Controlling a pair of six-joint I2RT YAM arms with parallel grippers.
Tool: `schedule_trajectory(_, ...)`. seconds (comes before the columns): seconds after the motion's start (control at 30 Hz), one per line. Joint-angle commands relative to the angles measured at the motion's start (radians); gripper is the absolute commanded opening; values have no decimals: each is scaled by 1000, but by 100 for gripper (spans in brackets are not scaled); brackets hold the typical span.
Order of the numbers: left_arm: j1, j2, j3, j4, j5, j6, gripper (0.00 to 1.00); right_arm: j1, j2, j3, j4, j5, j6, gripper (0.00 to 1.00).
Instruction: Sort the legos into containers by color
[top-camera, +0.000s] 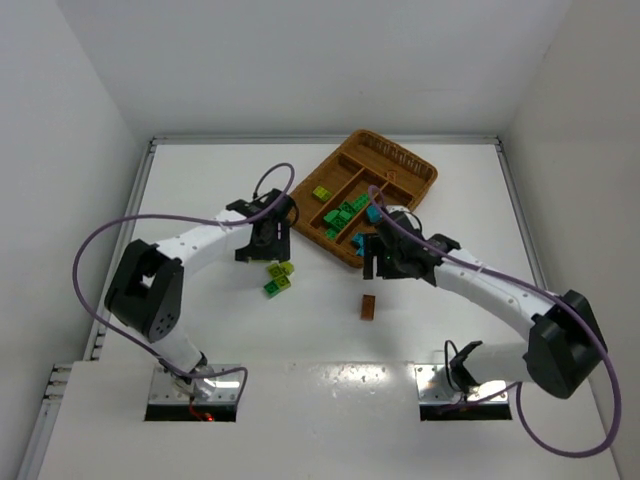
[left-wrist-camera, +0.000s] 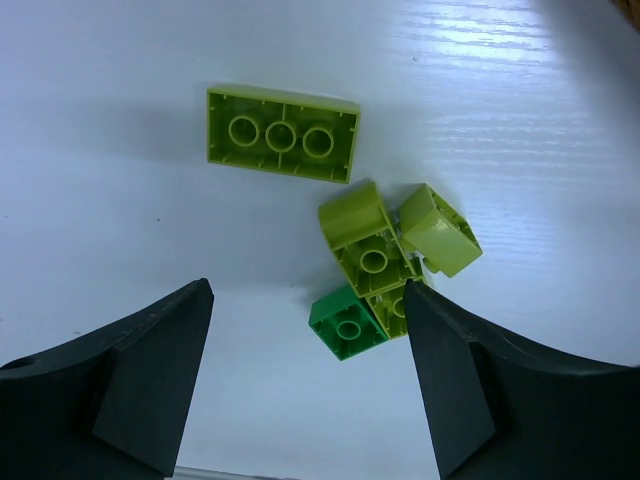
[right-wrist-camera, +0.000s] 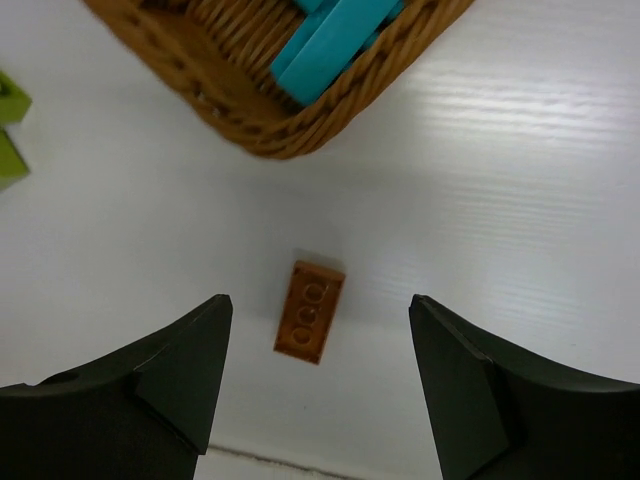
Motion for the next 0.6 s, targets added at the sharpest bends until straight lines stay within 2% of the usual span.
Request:
schedule_trajectory(0.0, 15, -73, 4, 49, -11, -17, 83, 53, 41, -29, 25, -83, 50, 73)
schedule_trajectory(0.37, 56, -73, 85, 49, -29, -17, 83, 150, 226, -51, 38, -72, 90, 73)
schedule_trajectory(0.57, 89, -73, 96, 49, -40, -7, 83, 150, 266, -51, 84, -73, 90, 64)
